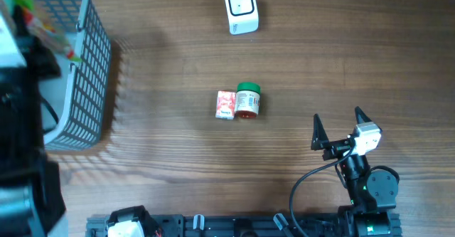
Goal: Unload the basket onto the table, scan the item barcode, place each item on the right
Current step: 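Carry the packets out with left gripper and drop them on table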
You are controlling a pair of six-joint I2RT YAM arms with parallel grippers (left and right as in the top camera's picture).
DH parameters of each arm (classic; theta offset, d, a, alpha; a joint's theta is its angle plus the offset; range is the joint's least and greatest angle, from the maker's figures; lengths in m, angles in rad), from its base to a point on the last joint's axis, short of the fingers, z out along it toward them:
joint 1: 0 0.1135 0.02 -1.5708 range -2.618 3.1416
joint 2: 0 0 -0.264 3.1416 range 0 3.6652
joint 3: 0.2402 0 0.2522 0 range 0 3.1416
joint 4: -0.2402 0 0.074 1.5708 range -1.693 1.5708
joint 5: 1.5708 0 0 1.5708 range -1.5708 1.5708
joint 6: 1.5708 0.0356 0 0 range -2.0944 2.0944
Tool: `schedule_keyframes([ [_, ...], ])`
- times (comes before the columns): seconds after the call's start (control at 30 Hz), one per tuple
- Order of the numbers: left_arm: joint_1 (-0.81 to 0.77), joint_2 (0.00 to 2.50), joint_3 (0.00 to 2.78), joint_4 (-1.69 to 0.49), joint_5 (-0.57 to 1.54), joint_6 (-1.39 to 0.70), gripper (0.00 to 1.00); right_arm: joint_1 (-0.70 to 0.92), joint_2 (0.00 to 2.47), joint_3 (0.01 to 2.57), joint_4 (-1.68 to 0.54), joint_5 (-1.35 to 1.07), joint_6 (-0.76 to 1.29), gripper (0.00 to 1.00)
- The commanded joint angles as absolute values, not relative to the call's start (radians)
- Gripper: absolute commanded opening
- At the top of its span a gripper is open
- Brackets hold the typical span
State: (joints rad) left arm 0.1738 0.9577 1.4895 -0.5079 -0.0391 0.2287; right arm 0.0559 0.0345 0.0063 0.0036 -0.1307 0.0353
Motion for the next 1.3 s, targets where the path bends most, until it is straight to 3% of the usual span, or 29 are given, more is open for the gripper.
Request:
schedule_keyframes([
  [0.0, 0.028, 0.944, 1.51, -0.592, -0.036, 0.15, 0.04, 0.053, 0.031, 0.005, 0.008, -0.127, 0.027, 1.0],
  [0.17, -0.123, 1.069, 1.509, -0.841, -0.039, 0.035, 0.04, 0.053, 0.031, 0.005, 0.008, -0.128, 0.027, 1.0],
  [0.33, -0.195, 1.388, 1.502, -1.084, -0.052, -0.011, 0.04, 0.053, 0.031, 0.005, 0.008, -0.127, 0.027, 1.0],
  [0.6, -0.262, 1.895, 1.502, -1.1, -0.018, -0.009, 0.05, 0.053, 0.031, 0.005, 0.008, -0.127, 0.027, 1.0],
  [0.73, -0.296, 2.009, 1.501, -1.1, 0.105, -0.009, 0.24, 0.053, 0.031, 0.005, 0.008, -0.128, 0.027, 1.0],
  [0.77, -0.299, 2.022, 1.5, -1.101, 0.105, -0.01, 0.45, 0.053, 0.031, 0.005, 0.009, -0.127, 0.027, 1.0],
  [0.8, -0.299, 2.024, 1.5, -1.103, 0.105, -0.01, 0.53, 0.053, 0.031, 0.005, 0.009, -0.127, 0.027, 1.0],
  [0.83, -0.299, 2.02, 1.5, -1.103, 0.105, -0.013, 0.71, 0.053, 0.031, 0.005, 0.008, -0.127, 0.027, 1.0],
  [0.93, -0.299, 1.987, 1.5, -1.115, 0.123, -0.038, 0.87, 0.053, 0.031, 0.005, 0.008, -0.127, 0.027, 1.0],
  [0.97, -0.299, 1.975, 1.5, -1.117, 0.123, -0.065, 1.0, 0.053, 0.031, 0.005, 0.008, -0.128, 0.027, 1.0],
  [1.27, -0.284, 1.769, 1.5, -1.12, 0.103, -0.251, 1.0, 0.053, 0.031, 0.005, 0.008, -0.128, 0.027, 1.0],
])
